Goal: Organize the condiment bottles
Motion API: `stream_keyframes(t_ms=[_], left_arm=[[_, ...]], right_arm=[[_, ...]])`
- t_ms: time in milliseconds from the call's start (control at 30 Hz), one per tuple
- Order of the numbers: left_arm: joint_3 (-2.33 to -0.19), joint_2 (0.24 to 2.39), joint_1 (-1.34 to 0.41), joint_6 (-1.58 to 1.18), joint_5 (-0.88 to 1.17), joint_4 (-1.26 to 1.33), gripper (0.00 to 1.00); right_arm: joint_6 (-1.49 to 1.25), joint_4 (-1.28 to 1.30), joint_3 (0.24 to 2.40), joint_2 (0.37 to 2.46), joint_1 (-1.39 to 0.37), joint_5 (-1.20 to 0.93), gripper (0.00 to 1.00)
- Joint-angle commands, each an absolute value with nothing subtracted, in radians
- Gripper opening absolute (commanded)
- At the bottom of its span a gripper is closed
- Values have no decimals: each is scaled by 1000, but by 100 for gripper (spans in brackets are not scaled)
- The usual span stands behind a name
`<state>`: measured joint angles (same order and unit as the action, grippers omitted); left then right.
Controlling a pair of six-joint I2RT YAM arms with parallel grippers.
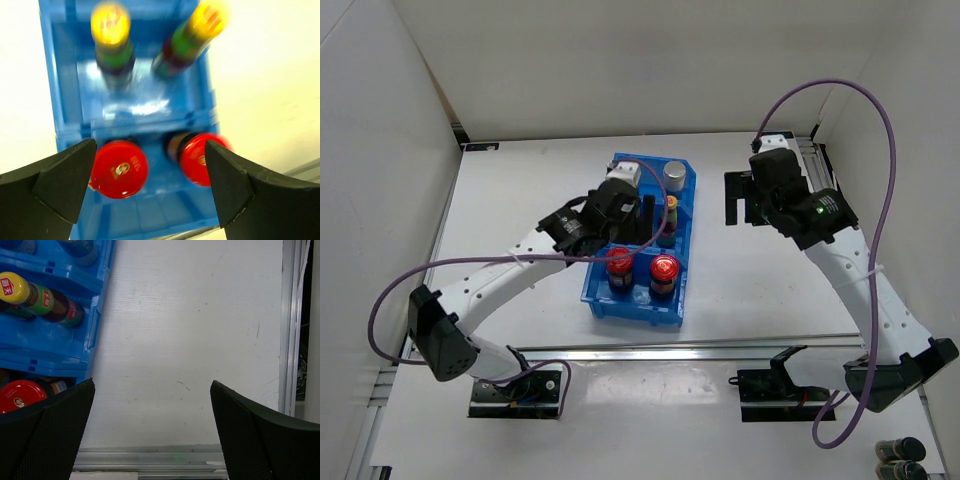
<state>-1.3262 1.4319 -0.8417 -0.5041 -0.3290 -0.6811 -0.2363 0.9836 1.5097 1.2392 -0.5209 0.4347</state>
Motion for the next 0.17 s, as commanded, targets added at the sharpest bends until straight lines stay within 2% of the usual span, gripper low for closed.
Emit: stream_keyframes(t_ms=[0,133], left_arm=[[-1458,1361,-848,-425,-350,-712,100],[-1623,1312,-848,-313,-383,-723,100]], right_arm=[[-249,905,1529,1192,-517,433,99],[-259,905,1574,1218,-517,452,99]])
